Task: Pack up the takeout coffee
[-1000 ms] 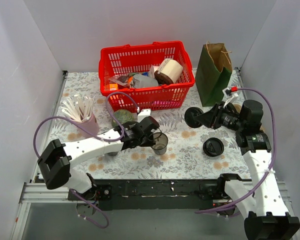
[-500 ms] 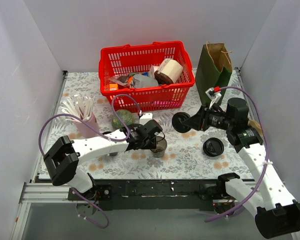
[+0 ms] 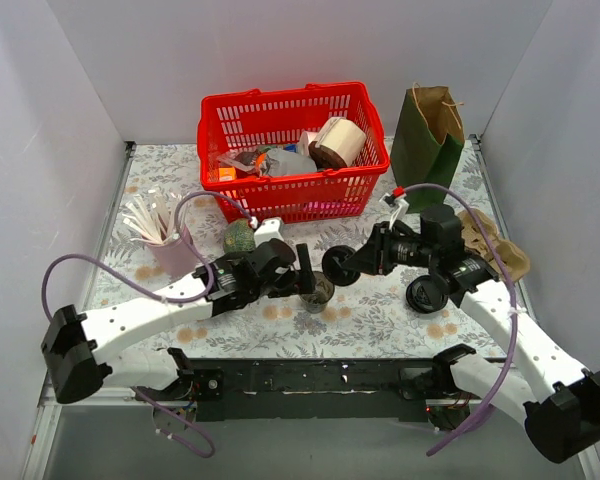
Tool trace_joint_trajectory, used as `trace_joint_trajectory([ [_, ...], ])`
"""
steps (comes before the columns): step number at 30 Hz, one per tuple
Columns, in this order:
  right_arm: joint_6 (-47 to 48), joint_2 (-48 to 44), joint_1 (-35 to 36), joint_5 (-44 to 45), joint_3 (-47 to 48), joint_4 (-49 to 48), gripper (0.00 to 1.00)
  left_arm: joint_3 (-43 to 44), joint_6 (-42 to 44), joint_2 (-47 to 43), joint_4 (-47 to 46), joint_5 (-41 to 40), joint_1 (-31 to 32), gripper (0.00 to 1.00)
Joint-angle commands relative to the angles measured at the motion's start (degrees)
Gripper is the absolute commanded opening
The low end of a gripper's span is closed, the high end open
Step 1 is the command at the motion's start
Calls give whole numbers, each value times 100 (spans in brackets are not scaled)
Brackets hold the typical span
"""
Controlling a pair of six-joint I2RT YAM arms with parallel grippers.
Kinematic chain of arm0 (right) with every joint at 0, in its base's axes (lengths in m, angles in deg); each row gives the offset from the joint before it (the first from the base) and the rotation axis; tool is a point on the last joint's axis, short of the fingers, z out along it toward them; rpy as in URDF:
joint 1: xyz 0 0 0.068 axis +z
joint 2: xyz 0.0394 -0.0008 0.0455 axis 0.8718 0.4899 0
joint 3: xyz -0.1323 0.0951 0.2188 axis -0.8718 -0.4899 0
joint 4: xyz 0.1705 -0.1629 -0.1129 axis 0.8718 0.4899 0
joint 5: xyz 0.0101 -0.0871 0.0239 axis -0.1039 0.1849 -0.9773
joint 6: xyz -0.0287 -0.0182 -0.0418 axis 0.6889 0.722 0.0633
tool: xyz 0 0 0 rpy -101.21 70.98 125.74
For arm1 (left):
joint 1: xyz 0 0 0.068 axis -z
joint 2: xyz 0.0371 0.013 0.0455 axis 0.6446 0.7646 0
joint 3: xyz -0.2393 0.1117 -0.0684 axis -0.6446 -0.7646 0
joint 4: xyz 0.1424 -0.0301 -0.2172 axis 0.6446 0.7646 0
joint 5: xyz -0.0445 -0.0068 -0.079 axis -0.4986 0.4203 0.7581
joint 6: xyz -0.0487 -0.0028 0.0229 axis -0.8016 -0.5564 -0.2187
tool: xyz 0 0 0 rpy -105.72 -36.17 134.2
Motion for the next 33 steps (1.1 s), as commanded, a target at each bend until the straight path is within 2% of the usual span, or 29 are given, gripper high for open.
trace_joint_trajectory([
  [1,-540,226,472,182,-243,-783,29,-242,-194,-753,523,-311,32,98],
  [5,-768,481,833,385,-383,-1134,30,-593,-571,-1421,787,-417,23,98],
  [9,-1225,692,965,464,-682,-1879,30,-989,-764,-1922,236,-163,15,98],
  [15,-1376,877,1000,561,-805,-2031,32,-1341,-1151,-1765,-599,154,-12,98],
  [21,-1473,1079,1000,508,-964,-2251,33,-1613,-1583,-1765,-1267,40,-134,98],
  [33,-1358,1352,992,684,-973,-2084,37,-1728,-1662,-1466,-1690,330,-433,98],
])
